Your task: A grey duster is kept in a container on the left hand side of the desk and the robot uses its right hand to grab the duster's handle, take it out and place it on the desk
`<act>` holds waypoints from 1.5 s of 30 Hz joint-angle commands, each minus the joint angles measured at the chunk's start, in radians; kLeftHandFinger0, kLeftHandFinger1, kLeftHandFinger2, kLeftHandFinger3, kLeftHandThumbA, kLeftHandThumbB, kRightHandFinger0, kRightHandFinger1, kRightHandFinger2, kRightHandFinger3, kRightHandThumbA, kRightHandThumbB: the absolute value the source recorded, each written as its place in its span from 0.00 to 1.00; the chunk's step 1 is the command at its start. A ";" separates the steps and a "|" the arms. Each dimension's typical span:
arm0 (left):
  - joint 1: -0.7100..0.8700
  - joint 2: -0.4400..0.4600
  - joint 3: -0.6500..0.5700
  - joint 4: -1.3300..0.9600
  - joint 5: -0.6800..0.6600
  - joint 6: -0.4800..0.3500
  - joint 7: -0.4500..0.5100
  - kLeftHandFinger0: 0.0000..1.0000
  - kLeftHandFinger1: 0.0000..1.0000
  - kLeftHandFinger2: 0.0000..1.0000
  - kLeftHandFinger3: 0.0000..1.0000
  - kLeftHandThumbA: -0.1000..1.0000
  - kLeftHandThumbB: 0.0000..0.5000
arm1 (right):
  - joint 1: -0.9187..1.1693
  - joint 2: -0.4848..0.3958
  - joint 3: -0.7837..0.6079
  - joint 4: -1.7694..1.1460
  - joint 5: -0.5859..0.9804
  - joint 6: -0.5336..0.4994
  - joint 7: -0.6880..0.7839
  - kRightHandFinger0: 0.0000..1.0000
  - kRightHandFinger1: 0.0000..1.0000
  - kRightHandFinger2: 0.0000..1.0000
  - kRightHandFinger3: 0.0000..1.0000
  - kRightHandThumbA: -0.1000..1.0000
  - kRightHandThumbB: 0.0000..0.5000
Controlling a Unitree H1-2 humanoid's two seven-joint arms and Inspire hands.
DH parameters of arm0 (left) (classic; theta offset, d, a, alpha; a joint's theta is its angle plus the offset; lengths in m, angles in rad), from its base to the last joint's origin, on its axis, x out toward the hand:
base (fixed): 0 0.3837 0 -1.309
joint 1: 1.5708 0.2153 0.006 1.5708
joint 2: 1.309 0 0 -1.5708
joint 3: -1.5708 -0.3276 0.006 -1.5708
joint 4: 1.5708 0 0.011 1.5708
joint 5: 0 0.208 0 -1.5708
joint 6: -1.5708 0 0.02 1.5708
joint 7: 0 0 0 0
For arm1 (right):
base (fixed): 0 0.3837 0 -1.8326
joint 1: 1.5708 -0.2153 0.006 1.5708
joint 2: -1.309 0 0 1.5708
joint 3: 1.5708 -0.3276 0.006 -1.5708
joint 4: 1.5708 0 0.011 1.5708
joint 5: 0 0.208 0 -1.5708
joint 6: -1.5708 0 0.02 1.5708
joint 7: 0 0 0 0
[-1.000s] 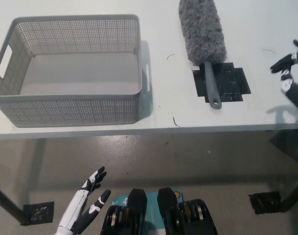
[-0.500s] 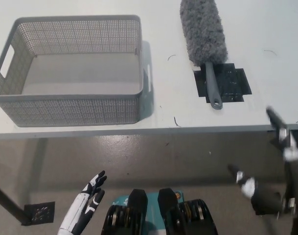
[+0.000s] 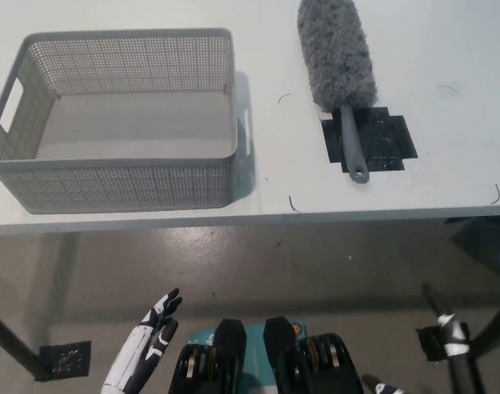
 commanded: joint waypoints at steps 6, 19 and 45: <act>-0.029 -0.009 0.012 -0.020 0.011 -0.093 0.058 1.00 1.00 1.00 1.00 1.00 0.19 | -0.155 -0.009 -0.027 0.320 0.309 -0.174 0.142 1.00 1.00 1.00 1.00 1.00 0.56; -0.011 -0.025 0.016 -0.028 0.007 -0.092 0.074 1.00 1.00 1.00 1.00 1.00 0.18 | -0.247 0.000 -0.060 0.388 0.324 -0.139 0.220 1.00 1.00 1.00 1.00 1.00 0.65; 0.022 -0.020 0.022 -0.039 0.037 -0.074 0.093 1.00 1.00 1.00 1.00 1.00 0.08 | -0.233 0.018 -0.071 0.406 0.296 -0.122 0.257 1.00 1.00 1.00 1.00 1.00 0.69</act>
